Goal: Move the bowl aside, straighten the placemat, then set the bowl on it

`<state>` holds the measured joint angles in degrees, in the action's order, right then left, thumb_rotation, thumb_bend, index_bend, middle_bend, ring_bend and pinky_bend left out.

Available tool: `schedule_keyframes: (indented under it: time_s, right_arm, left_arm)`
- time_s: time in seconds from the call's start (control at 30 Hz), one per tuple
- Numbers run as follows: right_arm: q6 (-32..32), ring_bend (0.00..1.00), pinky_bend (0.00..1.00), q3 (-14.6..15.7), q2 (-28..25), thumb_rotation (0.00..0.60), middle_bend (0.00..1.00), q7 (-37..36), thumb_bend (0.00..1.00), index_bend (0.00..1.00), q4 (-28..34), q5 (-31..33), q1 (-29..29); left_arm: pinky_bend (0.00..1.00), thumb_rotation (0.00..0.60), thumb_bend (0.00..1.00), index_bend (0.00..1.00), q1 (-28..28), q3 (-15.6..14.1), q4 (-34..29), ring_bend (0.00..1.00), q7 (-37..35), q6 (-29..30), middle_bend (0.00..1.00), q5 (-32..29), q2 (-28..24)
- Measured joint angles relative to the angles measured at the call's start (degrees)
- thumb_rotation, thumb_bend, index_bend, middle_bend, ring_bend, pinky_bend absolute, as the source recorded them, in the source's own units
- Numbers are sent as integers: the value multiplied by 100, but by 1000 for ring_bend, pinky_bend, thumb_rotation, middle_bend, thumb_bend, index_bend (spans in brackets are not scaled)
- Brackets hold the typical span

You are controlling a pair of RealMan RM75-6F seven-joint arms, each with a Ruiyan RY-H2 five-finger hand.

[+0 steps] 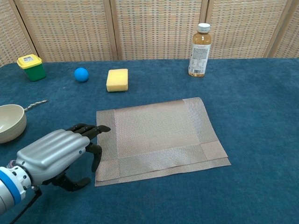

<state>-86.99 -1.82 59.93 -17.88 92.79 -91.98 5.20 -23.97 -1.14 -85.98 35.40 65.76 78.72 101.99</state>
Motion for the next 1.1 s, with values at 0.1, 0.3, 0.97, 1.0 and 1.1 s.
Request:
schedule_keyframes:
  time_s: [0.1, 0.3, 0.97, 1.0, 1.1]
  right_arm:
    - [0, 0, 0, 0, 3, 600, 0, 2, 148, 0, -4, -3, 1]
    - [-8, 0, 0, -4, -3, 600, 0, -10, 148, 0, -4, -1, -1]
    - [-10, 0, 0, 7, -7, 600, 0, -2, 148, 0, 5, -22, -4]
    - [-9, 0, 0, 7, -7, 600, 0, -3, 148, 0, 4, -21, -4]
    - [-14, 0, 0, 4, -11, 600, 0, -14, 148, 0, 4, -16, -6]
  left_arm:
    - [0, 600, 353, 528, -8, 20, 25, 0, -12, -21, 0, -32, 47]
    - [0, 600, 361, 527, -33, 54, 80, 0, 20, -78, 0, -111, 127]
    - [0, 600, 416, 523, -70, 43, 98, 0, 72, -148, 0, -210, 211]
    - [0, 600, 416, 522, -71, 43, 100, 0, 75, -151, 0, -215, 215]
    - [0, 600, 416, 522, -75, 44, 116, 0, 101, -165, 0, -246, 236]
